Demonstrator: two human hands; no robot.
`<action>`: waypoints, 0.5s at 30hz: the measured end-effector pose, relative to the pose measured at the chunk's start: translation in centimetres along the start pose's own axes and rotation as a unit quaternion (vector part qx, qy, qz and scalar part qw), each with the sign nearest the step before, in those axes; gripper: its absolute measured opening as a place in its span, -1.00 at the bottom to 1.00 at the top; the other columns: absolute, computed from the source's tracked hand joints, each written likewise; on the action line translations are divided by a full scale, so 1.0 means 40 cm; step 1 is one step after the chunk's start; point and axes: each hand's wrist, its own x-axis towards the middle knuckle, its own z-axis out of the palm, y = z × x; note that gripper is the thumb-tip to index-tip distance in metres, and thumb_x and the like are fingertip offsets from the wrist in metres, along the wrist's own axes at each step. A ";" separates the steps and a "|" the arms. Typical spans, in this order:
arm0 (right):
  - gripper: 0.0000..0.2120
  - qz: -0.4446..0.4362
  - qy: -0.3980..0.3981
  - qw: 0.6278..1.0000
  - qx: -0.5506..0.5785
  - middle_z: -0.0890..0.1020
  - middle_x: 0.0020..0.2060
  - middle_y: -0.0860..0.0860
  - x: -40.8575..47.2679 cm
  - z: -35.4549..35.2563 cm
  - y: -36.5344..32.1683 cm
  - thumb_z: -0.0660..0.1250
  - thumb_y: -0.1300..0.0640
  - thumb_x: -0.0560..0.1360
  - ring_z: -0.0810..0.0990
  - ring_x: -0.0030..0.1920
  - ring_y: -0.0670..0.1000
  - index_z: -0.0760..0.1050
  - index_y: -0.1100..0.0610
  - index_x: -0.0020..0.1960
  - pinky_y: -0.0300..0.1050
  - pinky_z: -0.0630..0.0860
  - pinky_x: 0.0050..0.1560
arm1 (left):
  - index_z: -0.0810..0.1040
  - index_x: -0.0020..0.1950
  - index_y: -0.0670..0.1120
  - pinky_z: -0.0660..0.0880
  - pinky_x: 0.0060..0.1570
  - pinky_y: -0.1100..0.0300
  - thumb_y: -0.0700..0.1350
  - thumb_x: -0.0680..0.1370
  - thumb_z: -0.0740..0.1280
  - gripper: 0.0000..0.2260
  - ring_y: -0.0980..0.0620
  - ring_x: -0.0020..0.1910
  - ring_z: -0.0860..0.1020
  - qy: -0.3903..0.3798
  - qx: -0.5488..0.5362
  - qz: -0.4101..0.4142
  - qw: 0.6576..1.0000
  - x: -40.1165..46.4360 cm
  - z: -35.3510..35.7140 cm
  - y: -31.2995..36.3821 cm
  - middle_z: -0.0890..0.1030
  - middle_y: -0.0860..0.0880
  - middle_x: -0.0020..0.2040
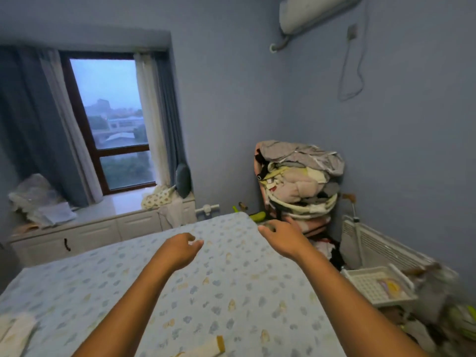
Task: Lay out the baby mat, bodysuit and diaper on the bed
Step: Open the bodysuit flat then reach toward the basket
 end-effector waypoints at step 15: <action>-0.41 0.061 0.103 0.993 0.008 0.44 0.41 0.11 -0.233 -0.656 0.624 0.10 -0.26 0.52 0.45 0.34 0.17 0.35 0.03 0.44 0.06 0.42 0.28 | 0.45 0.45 -0.08 0.44 0.29 0.00 0.17 0.62 0.21 -0.50 -0.14 0.34 0.50 -0.007 -0.021 0.116 0.993 -0.193 0.273 0.914 0.53 -0.13 0.40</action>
